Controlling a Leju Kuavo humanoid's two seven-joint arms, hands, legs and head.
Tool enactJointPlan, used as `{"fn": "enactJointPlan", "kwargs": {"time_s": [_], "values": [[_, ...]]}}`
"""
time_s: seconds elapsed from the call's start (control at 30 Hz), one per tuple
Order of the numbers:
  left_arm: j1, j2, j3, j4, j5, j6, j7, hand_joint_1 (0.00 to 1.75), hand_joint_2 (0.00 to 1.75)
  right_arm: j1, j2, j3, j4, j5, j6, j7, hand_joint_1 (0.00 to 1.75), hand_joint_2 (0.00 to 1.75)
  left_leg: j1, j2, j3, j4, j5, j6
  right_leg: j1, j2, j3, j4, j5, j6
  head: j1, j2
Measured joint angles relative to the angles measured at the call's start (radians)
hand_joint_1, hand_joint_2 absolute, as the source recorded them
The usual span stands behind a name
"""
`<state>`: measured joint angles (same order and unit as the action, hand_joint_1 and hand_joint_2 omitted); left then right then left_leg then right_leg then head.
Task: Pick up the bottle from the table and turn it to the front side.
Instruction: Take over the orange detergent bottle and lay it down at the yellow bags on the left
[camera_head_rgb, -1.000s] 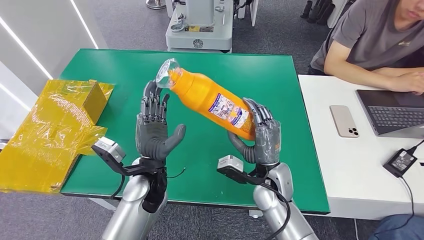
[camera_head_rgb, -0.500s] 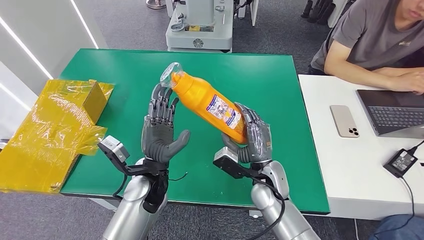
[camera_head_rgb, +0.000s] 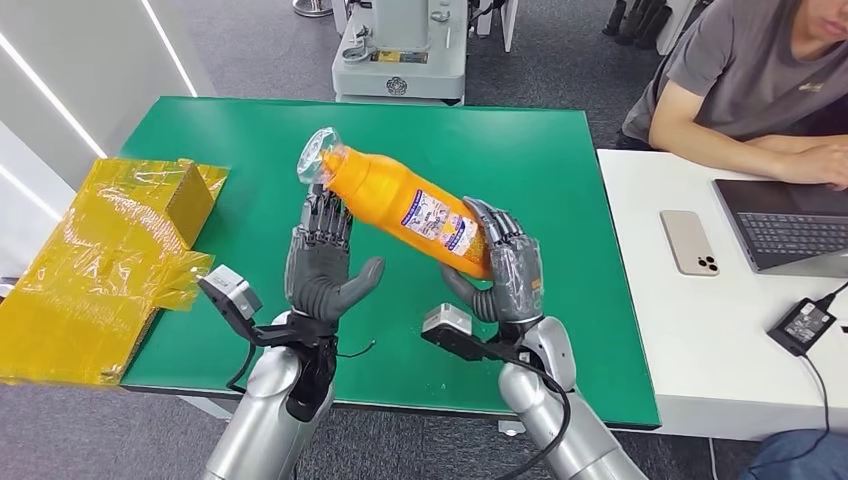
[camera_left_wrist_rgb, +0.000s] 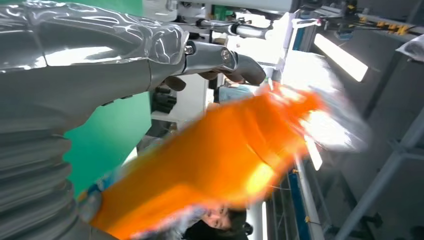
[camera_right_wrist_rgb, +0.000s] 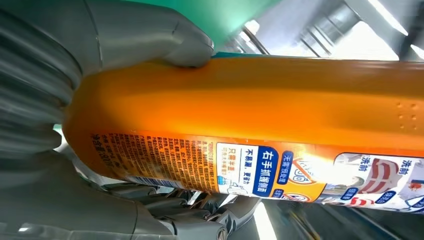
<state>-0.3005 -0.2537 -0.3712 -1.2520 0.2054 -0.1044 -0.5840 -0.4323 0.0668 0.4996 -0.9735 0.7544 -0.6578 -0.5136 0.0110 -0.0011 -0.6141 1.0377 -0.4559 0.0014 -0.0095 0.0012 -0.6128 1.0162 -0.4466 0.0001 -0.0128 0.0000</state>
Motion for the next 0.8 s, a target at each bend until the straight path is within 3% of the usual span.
{"fn": "enactJointPlan", "kwargs": {"time_s": [0.1,0.27,0.53,0.8], "values": [[-0.001,-0.003,0.000,0.001,-0.003,0.000,0.000,0.00,1.75,0.014,0.011,-0.018,-0.033,0.015,-0.018,-0.053,1.75,1.75,0.000,0.000,0.000,0.000,0.000,0.000,0.000,0.000,0.000,0.000,0.000,0.000,0.000,0.000],[-0.001,-0.007,0.000,0.004,-0.010,-0.001,0.000,0.00,1.75,0.027,0.020,-0.039,-0.062,0.021,-0.019,-0.069,1.75,1.75,0.000,0.000,0.000,0.000,0.000,0.000,0.000,0.000,0.000,0.000,0.000,0.000,0.000,0.000],[-0.002,-0.008,0.000,0.014,-0.019,-0.011,-0.001,0.00,1.75,0.030,0.019,-0.027,-0.039,-0.003,-0.013,-0.031,1.75,1.75,0.000,0.000,0.000,0.000,0.000,0.000,0.000,0.000,0.000,0.000,0.000,0.000,0.000,0.000],[-0.005,-0.007,0.003,0.029,-0.020,-0.011,-0.002,0.00,1.75,0.000,0.014,0.012,0.038,-0.046,0.100,0.027,1.75,1.75,0.000,0.000,0.000,0.000,0.000,0.000,0.000,0.000,0.000,0.000,0.000,0.000,0.000,0.000]]}}
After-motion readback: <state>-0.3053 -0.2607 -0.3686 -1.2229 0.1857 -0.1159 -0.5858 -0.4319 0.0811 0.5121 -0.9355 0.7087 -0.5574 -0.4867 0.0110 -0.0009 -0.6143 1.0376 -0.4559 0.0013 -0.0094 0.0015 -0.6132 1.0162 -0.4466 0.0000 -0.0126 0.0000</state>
